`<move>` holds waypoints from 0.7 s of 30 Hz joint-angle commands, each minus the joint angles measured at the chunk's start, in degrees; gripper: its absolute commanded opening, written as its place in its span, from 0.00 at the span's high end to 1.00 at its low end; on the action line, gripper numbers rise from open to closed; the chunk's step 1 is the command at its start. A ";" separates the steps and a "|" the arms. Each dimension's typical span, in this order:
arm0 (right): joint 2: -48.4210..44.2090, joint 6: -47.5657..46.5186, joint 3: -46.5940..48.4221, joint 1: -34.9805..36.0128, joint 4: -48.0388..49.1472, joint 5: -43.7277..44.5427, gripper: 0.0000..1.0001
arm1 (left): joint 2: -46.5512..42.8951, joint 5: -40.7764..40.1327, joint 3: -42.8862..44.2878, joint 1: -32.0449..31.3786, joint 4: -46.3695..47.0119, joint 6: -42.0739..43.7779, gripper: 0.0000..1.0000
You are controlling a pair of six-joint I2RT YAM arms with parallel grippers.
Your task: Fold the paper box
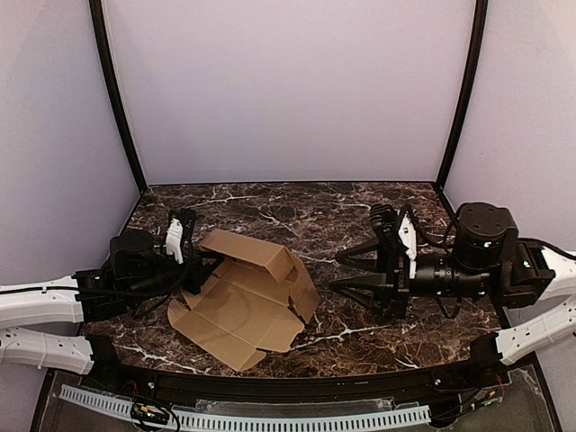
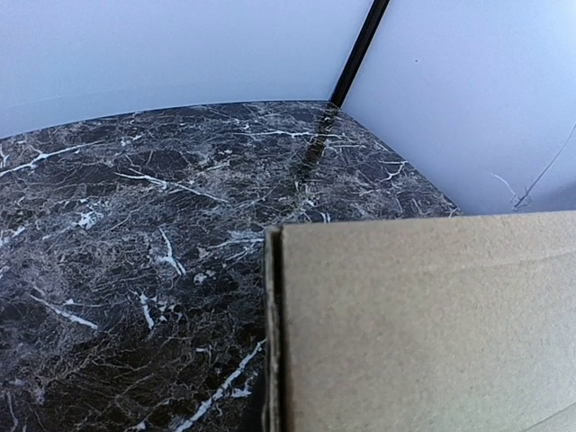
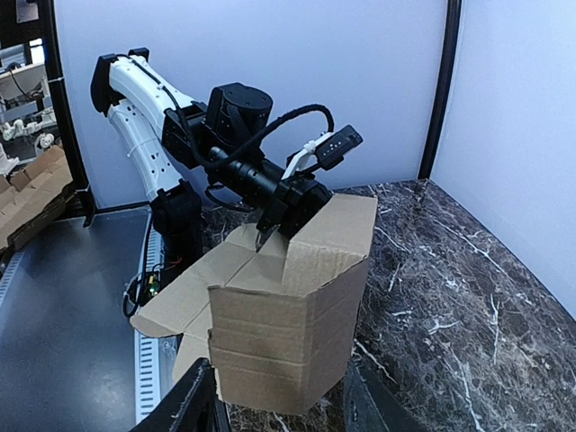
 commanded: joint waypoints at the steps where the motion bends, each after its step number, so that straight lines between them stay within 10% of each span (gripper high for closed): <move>1: 4.77 -2.11 3.47 0.32 -4.02 1.94 0.51 | -1.86 -0.16 1.84 -0.11 -3.19 4.08 0.99; 21: 23.38 -2.25 9.18 0.31 2.73 9.19 0.47 | -1.91 -4.67 3.04 -0.12 -4.70 3.11 0.99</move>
